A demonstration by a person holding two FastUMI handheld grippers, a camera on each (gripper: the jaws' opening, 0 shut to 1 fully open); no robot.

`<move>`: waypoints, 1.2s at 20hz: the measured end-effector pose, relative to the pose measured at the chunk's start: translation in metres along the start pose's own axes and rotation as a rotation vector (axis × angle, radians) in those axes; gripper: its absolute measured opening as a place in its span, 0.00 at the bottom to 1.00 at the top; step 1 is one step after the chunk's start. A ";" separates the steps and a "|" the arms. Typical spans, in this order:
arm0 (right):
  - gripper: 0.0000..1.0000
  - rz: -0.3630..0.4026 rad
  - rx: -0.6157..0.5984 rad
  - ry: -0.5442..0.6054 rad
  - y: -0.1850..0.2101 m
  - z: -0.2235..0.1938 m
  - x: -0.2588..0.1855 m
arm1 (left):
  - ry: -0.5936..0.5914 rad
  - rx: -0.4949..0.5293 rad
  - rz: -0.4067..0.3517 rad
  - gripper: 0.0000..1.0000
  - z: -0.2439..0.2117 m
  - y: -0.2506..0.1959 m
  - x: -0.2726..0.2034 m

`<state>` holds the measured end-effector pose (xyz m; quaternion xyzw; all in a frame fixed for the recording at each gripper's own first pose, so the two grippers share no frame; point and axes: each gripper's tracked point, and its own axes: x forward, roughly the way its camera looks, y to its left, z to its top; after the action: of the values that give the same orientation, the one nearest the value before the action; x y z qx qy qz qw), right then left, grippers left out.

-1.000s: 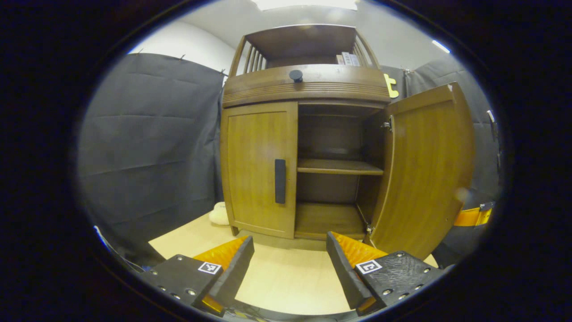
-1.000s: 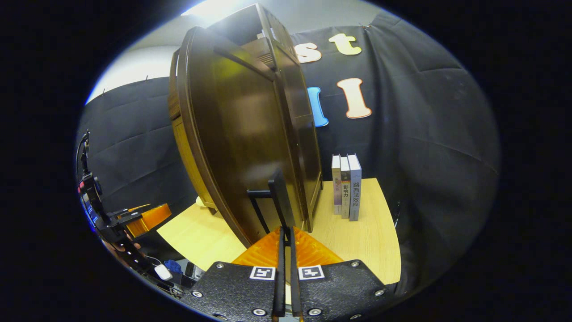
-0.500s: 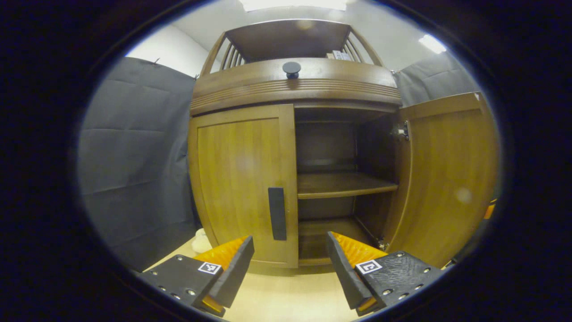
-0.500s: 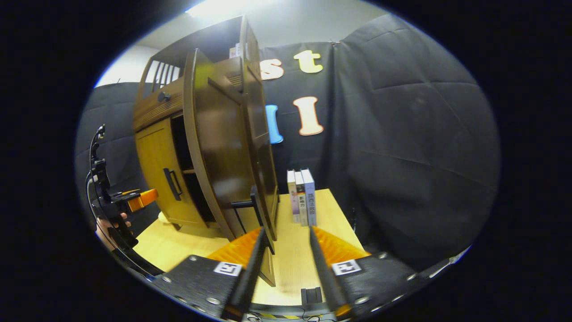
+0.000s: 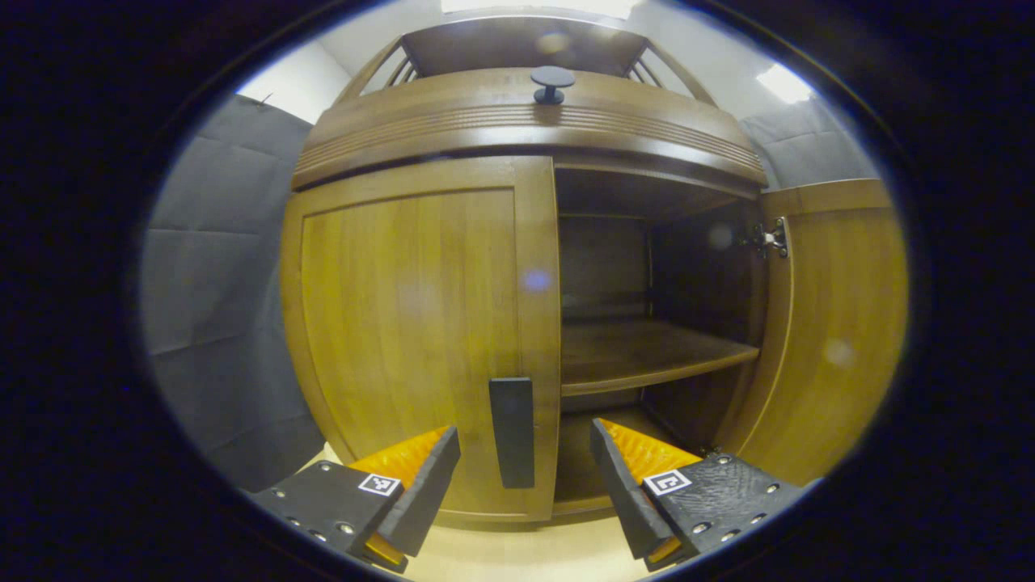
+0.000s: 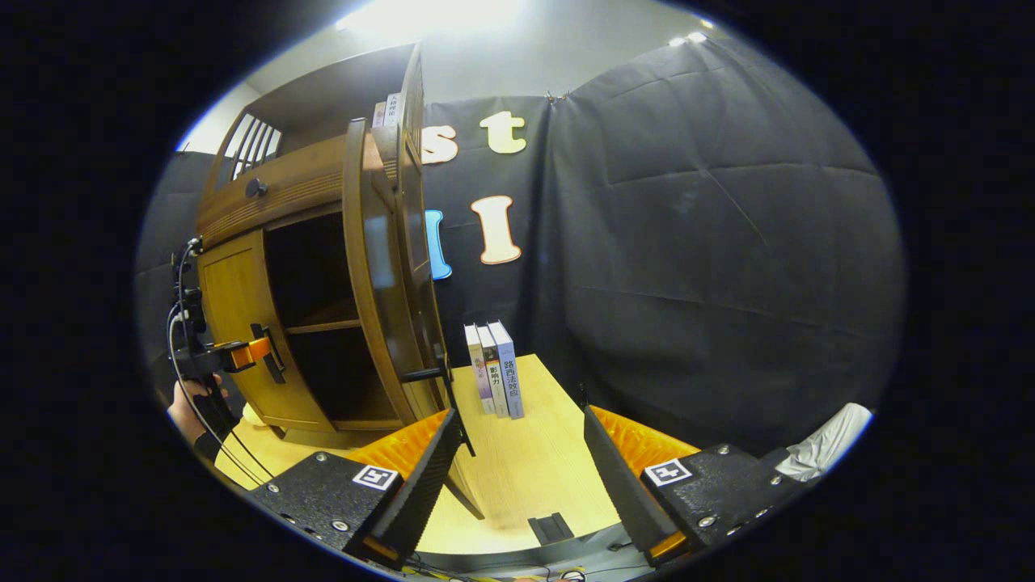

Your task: Open the right door of the double-door shoe cabinet with the right hand, and open the left door with the left hand.

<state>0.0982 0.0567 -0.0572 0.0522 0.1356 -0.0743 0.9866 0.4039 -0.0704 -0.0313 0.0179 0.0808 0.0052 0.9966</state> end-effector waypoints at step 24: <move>0.92 -0.019 0.007 0.002 0.089 -0.025 -0.031 | -0.072 -0.058 -0.107 0.15 -0.002 0.008 0.039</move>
<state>0.0760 0.1514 -0.0656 0.0547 0.1368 -0.0840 0.9855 0.4417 -0.0620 -0.0389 -0.0150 0.0454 -0.0462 0.9978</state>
